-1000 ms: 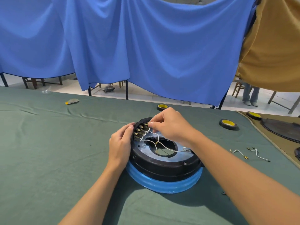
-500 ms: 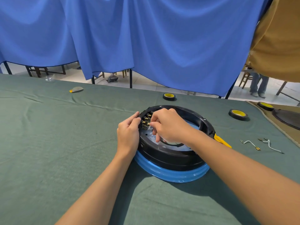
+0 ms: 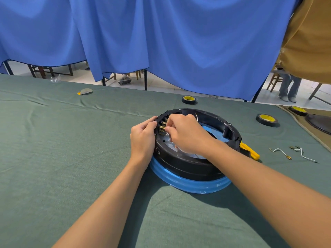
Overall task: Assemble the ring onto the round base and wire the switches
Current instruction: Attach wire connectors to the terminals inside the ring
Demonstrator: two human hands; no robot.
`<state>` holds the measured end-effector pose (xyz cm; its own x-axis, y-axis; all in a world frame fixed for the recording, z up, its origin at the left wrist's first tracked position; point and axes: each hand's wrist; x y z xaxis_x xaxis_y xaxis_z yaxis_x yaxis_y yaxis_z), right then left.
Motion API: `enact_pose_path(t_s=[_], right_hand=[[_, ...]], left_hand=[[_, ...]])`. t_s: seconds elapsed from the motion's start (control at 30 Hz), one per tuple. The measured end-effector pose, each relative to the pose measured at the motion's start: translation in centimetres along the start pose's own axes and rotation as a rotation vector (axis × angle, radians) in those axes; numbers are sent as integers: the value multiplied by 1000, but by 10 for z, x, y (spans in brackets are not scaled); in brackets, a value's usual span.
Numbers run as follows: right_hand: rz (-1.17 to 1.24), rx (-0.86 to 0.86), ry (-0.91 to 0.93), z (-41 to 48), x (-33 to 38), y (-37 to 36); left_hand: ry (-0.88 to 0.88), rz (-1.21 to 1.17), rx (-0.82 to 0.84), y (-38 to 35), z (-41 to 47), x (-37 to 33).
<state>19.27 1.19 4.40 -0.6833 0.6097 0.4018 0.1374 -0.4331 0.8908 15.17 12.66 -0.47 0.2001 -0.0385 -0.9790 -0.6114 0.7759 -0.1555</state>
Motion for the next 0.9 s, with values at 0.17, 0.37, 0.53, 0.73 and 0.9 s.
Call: enact_pose_path(t_s=[0.17,0.37,0.53,0.73,0.9], right_hand=[[-1,-2,2,2,3,-2],[-31,-11,5,3,7,-4],[-4,-50,-28,0,-1,-2],[20,-32,-31,0,1,-3],[19,-33,-44,2,3,-5]], left_hand=[[-8,13,-20,0,0,2],[-27,11,-22,0,1,2],[-43,6,-10,0,2,4],[-38,7,-11,0,2,3],[-41,9,-1,0,0,0]])
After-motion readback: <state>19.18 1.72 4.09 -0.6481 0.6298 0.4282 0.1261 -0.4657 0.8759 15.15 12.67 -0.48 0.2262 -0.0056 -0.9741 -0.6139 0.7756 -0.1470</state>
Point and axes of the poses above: each hand's wrist, its own z-axis towards the middle knuckle, its own y-axis out of the back of the hand, x = y × z, and after that the axes turned 1 degree about x, right-handed
